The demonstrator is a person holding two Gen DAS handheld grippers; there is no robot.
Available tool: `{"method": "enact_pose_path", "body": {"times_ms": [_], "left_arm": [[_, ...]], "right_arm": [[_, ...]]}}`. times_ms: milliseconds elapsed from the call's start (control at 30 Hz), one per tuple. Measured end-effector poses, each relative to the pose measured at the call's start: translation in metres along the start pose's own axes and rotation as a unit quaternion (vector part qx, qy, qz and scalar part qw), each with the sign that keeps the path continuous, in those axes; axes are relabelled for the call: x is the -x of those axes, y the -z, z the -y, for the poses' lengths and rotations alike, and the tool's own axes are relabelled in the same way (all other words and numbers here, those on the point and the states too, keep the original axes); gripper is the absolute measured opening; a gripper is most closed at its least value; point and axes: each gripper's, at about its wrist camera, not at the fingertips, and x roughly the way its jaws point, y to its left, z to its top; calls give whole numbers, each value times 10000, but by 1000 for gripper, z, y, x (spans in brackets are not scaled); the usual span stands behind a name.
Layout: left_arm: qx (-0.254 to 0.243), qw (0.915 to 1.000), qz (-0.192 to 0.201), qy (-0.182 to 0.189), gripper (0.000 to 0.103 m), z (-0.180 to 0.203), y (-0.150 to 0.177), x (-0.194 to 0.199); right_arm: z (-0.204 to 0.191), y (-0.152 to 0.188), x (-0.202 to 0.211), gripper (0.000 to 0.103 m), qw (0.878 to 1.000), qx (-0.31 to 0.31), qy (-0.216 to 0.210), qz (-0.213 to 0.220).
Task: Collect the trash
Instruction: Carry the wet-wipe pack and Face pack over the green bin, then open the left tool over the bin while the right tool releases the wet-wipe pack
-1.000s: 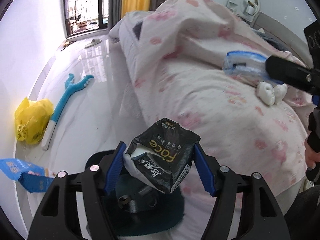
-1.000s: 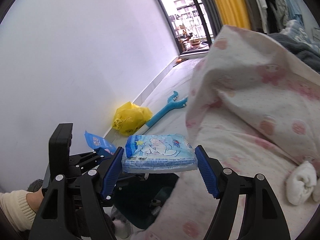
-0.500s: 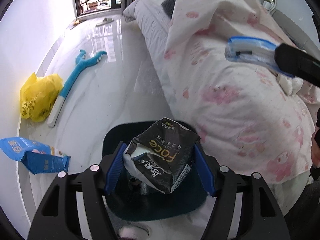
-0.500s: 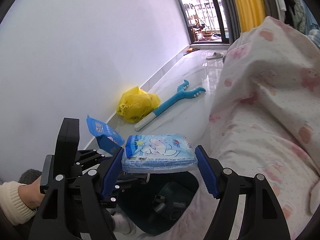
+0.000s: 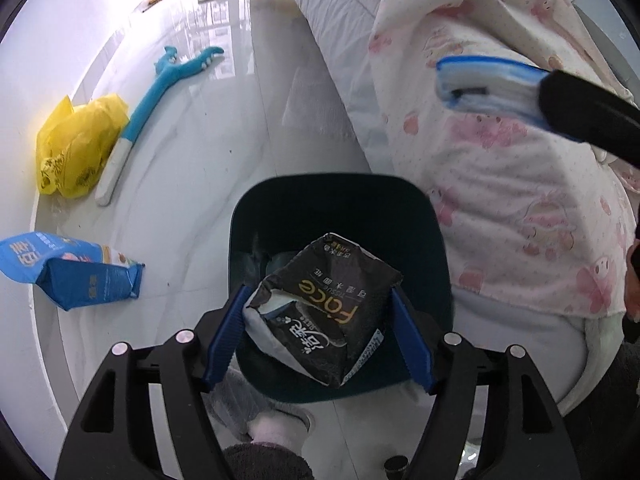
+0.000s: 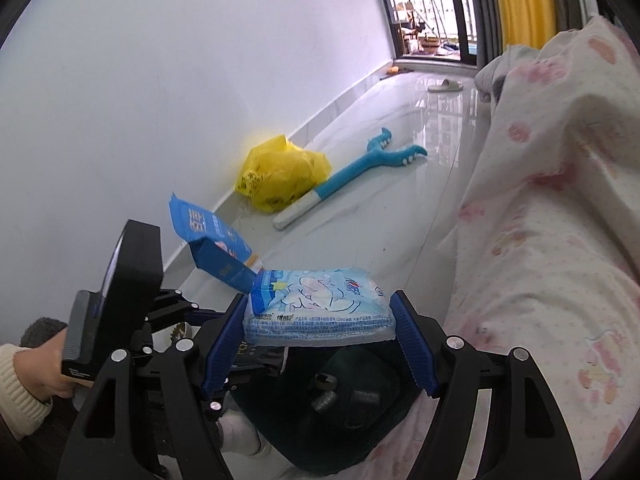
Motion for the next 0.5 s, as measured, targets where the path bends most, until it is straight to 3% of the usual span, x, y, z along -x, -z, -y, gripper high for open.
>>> {"method": "enact_pose_path", "body": {"times_ms": [233,500], "left_arm": [[83,10000,-5,23,84,-19,7,3],[156,9992,357,17,87,-33,9,26]], "right_arm": [[-9,0,-29,73,9995,1,64,-307],[-17,5,-60,73,9974,38,185,-695]]}}
